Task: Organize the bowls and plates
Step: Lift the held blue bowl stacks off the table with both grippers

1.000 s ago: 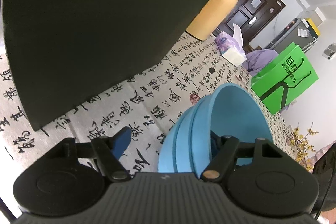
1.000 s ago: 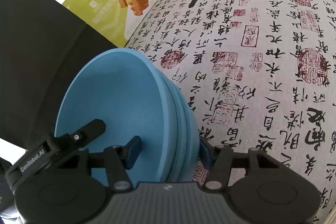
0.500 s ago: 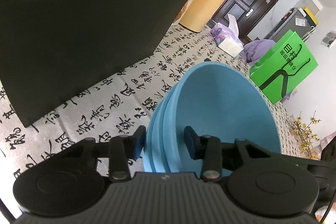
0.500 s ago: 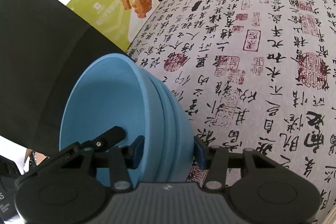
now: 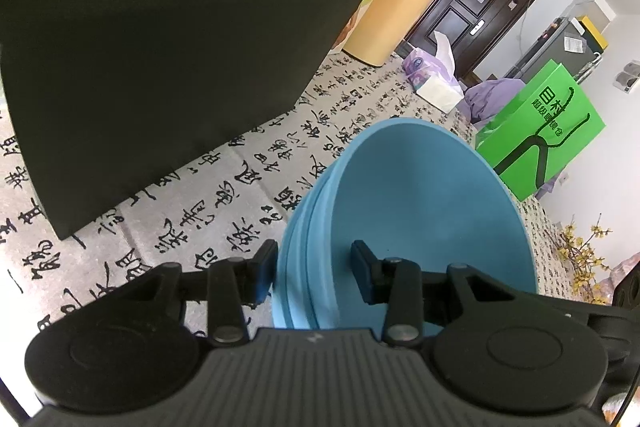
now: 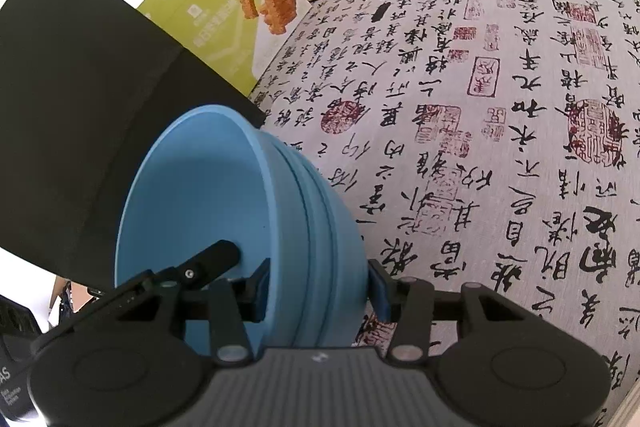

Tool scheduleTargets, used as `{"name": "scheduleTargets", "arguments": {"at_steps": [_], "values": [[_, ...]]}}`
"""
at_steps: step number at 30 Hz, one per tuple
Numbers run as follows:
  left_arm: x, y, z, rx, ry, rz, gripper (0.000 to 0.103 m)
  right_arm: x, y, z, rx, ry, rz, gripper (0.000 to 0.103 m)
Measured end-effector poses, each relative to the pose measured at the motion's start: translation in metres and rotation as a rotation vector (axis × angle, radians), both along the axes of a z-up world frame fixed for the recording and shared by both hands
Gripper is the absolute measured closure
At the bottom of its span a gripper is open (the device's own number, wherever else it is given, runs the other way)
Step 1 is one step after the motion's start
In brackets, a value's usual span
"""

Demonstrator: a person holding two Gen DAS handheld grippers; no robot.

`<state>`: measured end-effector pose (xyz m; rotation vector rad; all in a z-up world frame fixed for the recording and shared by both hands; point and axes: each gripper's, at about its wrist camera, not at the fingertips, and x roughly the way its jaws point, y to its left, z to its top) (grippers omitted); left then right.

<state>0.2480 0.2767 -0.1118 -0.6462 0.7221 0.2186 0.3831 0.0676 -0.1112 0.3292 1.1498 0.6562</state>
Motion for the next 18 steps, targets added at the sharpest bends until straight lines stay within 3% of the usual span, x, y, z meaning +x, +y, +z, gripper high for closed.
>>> {"name": "scheduleTargets", "arguments": {"at_steps": [18], "values": [[-0.020, -0.016, 0.024, 0.024, -0.044, -0.007, 0.063, -0.023, -0.017, 0.026, 0.027, -0.043, -0.006, 0.056]]}}
